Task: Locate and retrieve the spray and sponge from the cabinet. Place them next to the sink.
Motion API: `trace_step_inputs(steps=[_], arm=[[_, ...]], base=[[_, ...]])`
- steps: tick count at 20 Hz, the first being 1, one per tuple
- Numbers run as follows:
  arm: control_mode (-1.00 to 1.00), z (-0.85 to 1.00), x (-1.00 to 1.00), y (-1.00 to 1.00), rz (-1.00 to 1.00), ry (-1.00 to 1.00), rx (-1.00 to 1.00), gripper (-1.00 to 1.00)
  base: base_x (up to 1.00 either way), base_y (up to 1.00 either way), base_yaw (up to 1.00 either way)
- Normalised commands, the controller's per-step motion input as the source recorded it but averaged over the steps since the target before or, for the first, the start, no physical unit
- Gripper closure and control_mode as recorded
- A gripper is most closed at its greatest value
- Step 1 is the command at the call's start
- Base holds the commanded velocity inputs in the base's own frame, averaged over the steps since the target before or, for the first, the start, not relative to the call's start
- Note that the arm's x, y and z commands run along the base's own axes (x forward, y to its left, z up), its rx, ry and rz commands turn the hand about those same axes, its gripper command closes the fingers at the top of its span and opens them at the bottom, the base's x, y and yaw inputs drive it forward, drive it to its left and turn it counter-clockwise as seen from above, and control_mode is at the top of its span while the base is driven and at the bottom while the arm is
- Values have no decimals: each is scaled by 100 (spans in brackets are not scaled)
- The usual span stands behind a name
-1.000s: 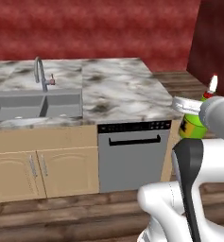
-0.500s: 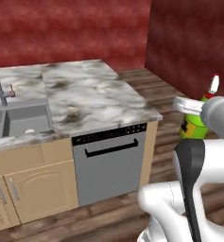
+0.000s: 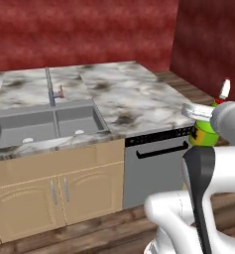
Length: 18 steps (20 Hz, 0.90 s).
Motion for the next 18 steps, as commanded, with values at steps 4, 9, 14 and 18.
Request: trace_step_inputs(steps=[4,9,14,18], arm=[[100,0,0,0,0,0,0,100],[100,0,0,0,0,0,0,100],[100,0,0,0,0,0,0,100],[100,0,0,0,0,0,0,100]], base=[[10,85,14],[30,29,16],[67,-18,22],[65,-35,28]])
